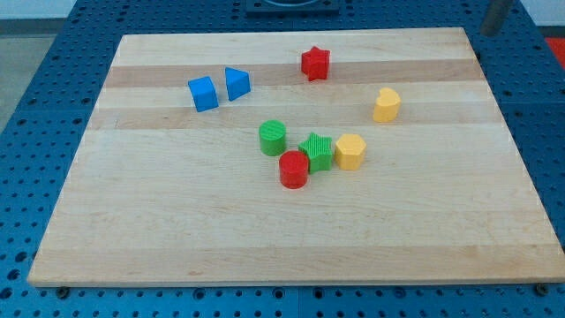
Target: Move the yellow heart to the top left of the board
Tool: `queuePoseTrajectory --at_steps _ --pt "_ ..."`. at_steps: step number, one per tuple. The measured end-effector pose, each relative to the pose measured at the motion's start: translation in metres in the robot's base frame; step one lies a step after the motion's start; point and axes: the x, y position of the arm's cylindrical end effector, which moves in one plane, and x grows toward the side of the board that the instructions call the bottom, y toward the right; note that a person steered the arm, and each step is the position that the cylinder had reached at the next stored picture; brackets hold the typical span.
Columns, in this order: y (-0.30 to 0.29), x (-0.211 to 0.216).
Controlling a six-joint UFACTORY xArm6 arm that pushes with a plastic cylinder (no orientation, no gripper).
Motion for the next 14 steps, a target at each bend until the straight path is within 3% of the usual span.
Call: queuePoseTrajectory --at_steps 2,7,8,10,14 --pt "-0.011 0.013" --pt "-0.147 0.176" --pt "-0.178 0.19" --pt "-0.223 0.183" --pt "-0.215 0.113"
